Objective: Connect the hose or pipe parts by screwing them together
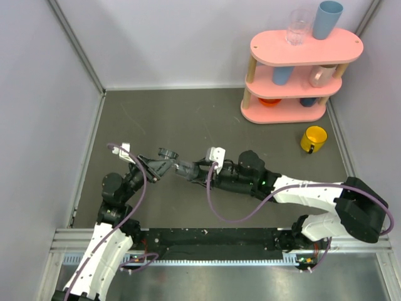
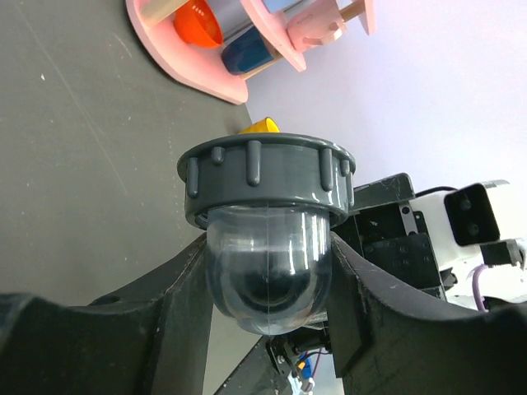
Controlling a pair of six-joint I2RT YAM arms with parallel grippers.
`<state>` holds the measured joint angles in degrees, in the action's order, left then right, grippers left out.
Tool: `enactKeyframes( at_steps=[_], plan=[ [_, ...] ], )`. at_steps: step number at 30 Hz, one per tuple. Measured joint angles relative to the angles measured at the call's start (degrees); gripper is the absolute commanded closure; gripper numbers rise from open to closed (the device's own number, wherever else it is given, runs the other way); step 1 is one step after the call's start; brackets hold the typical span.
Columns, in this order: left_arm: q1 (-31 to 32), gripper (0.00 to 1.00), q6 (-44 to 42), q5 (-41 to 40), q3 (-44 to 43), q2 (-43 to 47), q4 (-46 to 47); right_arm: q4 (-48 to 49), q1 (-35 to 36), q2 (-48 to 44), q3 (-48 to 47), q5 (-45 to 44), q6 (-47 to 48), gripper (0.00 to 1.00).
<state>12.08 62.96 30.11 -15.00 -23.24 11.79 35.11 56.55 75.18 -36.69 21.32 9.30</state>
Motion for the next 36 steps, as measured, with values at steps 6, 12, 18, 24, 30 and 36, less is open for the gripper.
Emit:
enactKeyframes(
  at_steps=[6, 12, 18, 24, 30, 36],
  plan=[
    [0.00, 1.00, 1.79, 0.13, 3.72, 1.25, 7.30, 0.83, -1.31, 0.00, -0.07, 3.17, -3.50, 0.85],
    [-0.02, 1.00, 2.95, 0.46, 4.57, 1.33, 12.96, 4.39, -2.86, 0.00, -0.09, 6.54, -8.74, 0.85],
    [-0.02, 1.00, 3.82, 0.55, 5.55, 2.67, 18.40, 8.92, -4.11, 0.00, -0.09, 9.88, -13.97, 0.86],
    [-0.02, 1.00, 4.39, 0.96, 6.12, 3.34, 22.38, 12.44, -5.25, 0.46, -0.39, 12.96, -18.40, 0.86],
    [-0.02, 1.00, 3.89, 0.90, 6.73, 3.19, 26.03, 14.23, -6.05, 1.62, -1.36, 15.26, -21.77, 0.86],
    [-0.04, 1.00, 3.23, 0.81, 7.74, 3.19, 29.64, 18.67, -7.17, 3.85, -1.70, 17.75, -27.21, 0.87]
  ],
)
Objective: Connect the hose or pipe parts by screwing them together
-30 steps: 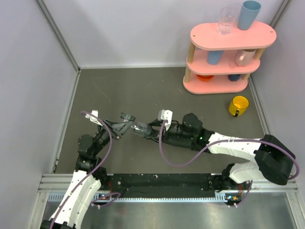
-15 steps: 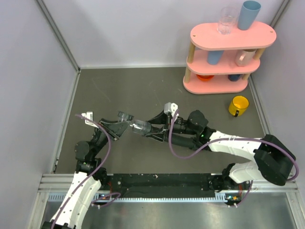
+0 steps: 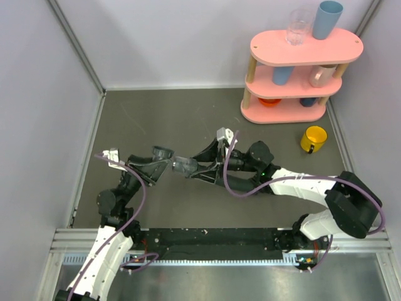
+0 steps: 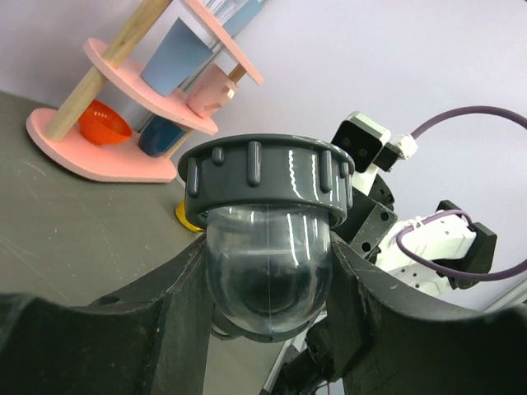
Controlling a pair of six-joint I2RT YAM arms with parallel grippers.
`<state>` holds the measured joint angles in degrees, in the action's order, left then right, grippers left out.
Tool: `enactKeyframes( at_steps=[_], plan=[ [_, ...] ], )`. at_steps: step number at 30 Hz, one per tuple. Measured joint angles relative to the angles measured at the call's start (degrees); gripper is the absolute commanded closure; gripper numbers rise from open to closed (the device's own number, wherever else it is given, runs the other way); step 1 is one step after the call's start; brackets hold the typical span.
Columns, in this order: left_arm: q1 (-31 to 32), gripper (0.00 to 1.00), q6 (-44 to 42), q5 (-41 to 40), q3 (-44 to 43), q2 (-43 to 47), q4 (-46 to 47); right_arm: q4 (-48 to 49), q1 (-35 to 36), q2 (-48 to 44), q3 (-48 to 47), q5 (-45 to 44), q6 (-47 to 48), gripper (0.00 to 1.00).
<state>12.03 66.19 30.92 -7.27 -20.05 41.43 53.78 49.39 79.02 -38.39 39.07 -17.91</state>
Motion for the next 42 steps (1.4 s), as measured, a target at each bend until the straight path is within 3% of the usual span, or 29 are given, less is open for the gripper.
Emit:
enactKeyframes(
  at_steps=[42],
  plan=[
    [0.42, 1.00, -5.90, 2.64, 1.18, 0.24, 10.86, 19.54, -2.82, 9.57, -1.11, 7.21, -33.97, 0.97]
  ],
)
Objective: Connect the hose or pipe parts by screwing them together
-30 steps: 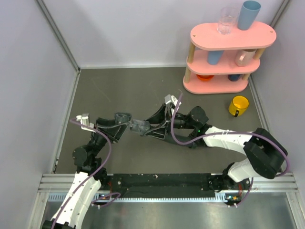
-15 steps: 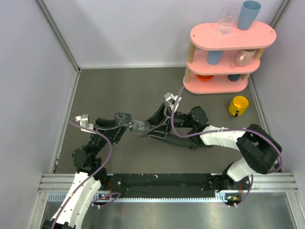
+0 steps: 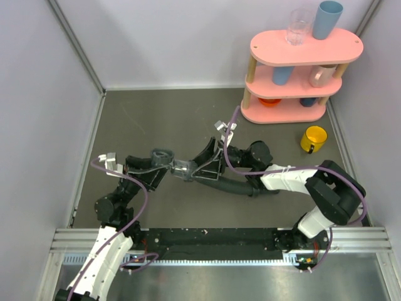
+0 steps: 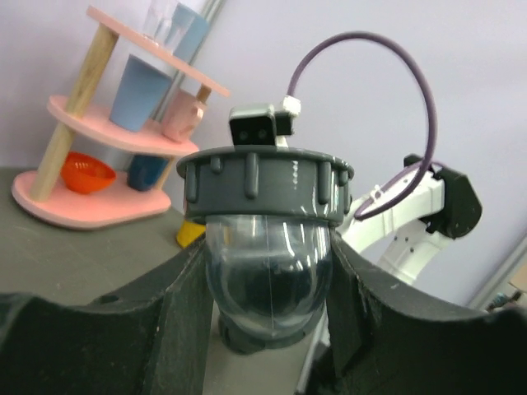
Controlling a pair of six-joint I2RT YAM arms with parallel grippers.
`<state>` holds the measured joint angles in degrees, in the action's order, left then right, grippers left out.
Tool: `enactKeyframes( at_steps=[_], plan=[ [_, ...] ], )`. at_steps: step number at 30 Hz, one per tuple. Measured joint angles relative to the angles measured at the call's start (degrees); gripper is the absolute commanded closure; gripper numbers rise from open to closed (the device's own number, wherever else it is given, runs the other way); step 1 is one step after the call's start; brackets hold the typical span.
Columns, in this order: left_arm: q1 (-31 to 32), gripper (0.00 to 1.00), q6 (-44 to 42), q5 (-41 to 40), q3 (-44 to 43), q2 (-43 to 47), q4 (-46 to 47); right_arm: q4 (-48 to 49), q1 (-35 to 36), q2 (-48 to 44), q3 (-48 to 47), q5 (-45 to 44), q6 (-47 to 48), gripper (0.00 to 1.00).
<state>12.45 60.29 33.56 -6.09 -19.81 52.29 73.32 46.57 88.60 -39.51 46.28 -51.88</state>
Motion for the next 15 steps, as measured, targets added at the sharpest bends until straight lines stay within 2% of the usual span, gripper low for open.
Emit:
enactKeyframes(
  at_steps=[7, 15],
  plan=[
    [0.52, 1.00, -1.36, 1.20, 0.22, 0.00, 1.97, 0.68, -1.27, 0.09, 0.02, 0.48, -7.91, 0.99],
    [0.85, 1.00, -1.49, 1.84, 0.63, -1.40, 4.44, 0.76, -1.84, 0.09, 0.07, 1.44, -11.15, 1.00]
  ],
)
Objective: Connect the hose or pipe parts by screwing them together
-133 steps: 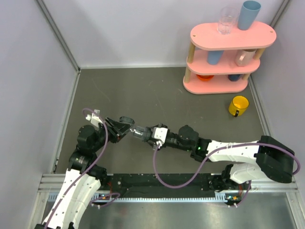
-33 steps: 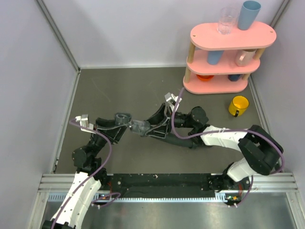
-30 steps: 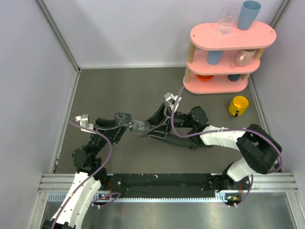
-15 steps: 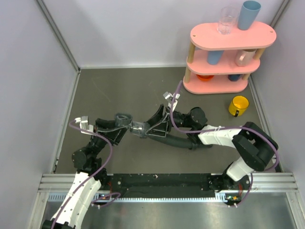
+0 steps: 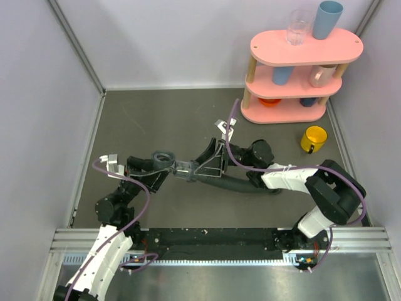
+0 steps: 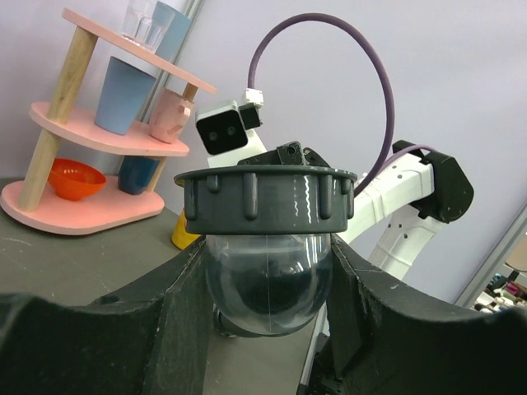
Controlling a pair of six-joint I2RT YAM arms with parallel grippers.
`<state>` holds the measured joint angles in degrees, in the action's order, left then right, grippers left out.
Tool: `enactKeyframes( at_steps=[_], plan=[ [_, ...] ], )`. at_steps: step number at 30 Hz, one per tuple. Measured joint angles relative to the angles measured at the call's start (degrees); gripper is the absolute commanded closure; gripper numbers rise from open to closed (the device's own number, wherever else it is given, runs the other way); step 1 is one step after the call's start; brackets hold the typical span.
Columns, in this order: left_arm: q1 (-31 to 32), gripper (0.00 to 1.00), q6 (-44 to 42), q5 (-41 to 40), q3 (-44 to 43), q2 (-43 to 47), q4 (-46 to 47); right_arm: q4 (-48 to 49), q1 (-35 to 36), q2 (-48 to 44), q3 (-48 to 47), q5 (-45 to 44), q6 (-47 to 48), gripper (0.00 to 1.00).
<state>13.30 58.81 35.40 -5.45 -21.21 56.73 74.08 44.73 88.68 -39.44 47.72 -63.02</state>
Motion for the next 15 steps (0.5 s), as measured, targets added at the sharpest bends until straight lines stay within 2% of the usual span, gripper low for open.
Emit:
enactKeyframes(
  at_steps=[15],
  plan=[
    [0.13, 1.00, 0.24, 1.33, 0.00, -5.35, 5.66, 0.13, -1.05, 0.35, 0.00, 1.09, -4.55, 1.00]
  ],
)
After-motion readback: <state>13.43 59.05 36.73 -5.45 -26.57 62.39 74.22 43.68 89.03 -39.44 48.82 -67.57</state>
